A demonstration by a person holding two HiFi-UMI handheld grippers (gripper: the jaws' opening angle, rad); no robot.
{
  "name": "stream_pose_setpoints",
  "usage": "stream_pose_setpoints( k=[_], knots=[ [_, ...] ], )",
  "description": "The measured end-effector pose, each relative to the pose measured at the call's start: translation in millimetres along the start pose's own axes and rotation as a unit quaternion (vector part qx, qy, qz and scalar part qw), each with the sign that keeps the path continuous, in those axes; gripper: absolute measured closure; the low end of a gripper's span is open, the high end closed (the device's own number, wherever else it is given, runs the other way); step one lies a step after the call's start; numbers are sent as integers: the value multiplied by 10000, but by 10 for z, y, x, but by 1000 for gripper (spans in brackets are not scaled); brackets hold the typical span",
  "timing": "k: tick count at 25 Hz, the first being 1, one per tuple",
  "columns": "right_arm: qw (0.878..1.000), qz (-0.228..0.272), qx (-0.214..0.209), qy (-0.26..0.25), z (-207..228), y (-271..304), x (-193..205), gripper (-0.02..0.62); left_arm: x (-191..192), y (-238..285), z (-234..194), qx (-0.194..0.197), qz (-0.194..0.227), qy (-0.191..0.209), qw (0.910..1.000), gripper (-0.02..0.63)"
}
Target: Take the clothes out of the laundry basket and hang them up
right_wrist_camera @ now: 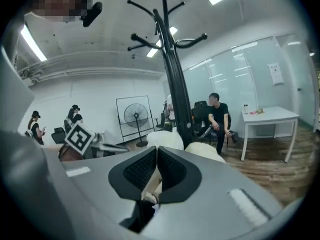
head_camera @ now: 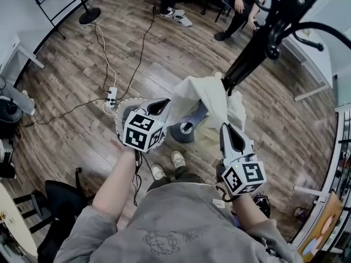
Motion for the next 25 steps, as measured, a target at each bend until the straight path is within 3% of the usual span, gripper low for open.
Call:
stream_pose_setpoints(
  k=[5, 10, 25],
  knots=[
    [9945, -854, -594, 119, -326, 204, 685, 558, 207, -57, 20, -52, -163, -44, 9998, 604],
    [9881, -1297, -817, 103, -402, 428, 1052, 557, 344, -110, -49, -205, -297, -109, 9993, 604],
    [9889, -1377, -492, 269, -504, 956, 1306, 548, 666, -390, -220, -448, -359, -360, 9977, 604]
  ],
)
Point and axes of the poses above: the fingertips, and each gripper's own axes: y forward along the fingers, z to its right, x out of its underside, the point moved 5 cm from there along -y, backward along the fingers, and after that the axes turned 14 degrees about -y, right-handed, at the moved point
